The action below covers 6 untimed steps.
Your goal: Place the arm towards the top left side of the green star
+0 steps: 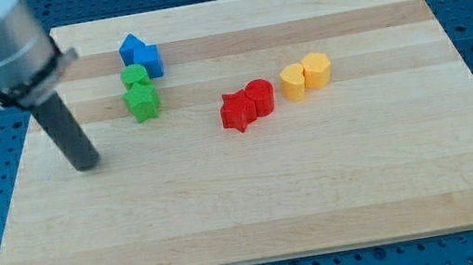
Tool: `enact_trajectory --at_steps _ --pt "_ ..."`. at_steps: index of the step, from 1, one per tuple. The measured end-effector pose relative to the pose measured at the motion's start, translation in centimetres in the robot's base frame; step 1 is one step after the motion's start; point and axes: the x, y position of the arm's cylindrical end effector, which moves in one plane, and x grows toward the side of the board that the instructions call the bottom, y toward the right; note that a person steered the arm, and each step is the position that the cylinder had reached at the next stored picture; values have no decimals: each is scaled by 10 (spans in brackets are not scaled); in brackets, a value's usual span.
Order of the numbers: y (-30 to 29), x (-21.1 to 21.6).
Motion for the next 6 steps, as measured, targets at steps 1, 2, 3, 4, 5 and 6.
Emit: enact_trajectory --at_steps 1,2,3,4,5,6 --pt "-14 -37" --pt "0 -53" --pt "20 -61" --pt "25 -65" --pt "23 -81" --pt "39 -86"
